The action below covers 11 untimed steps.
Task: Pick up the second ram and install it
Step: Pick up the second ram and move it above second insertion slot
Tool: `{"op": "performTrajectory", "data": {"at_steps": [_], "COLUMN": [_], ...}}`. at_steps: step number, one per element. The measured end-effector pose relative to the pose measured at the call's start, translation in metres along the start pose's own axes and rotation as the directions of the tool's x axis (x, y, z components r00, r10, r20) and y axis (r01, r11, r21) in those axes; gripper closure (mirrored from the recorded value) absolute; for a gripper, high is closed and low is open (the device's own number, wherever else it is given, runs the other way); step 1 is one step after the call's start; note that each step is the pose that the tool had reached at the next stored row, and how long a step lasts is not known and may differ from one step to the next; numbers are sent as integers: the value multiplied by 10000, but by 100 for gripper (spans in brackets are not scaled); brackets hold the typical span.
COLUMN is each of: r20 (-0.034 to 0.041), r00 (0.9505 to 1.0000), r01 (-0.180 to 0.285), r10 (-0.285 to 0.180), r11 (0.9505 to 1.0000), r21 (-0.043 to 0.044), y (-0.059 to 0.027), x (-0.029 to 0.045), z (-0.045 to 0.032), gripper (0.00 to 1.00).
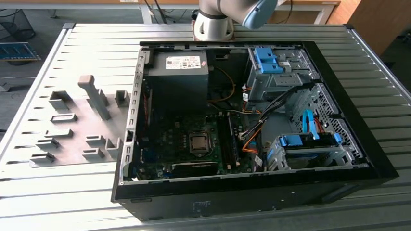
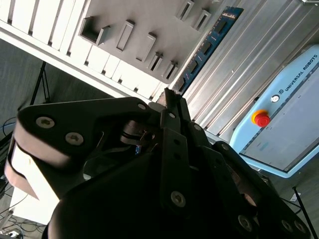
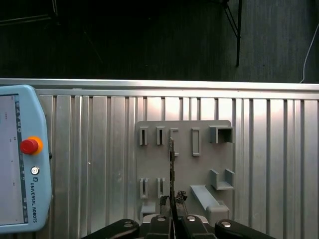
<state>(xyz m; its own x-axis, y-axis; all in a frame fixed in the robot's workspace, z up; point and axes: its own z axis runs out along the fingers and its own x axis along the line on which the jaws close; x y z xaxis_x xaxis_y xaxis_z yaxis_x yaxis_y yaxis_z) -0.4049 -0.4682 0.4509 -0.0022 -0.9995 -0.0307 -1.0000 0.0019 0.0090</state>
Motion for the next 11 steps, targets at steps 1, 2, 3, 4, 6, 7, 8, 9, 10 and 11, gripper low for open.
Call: {"op": "performTrajectory", "data": {"at_steps": [1,2,3,4,6,7,8,9,10,11], "r20": [1,1,1,0,1,3,4,3,3,4], "r00": [10000,10000,10000,10000,10000,10000,10000,10000,10000,10000], "r01": [0,0,0,0,0,0,0,0,0,0], "r10": [0,0,0,0,0,0,0,0,0,0], "r11": [10000,10000,10000,10000,10000,10000,10000,10000,10000,10000], "r21": [1,1,1,0,-2,0,0,-1,-1,-1], "y": [0,0,0,0,-13,-23,-38,-56,-76,-94], "x": [0,0,0,0,-1,0,0,0,0,0], "z": [0,0,0,0,-3,-1,-1,-1,-1,-1], "gripper": [86,86,86,86,86,86,86,86,86,86]}}
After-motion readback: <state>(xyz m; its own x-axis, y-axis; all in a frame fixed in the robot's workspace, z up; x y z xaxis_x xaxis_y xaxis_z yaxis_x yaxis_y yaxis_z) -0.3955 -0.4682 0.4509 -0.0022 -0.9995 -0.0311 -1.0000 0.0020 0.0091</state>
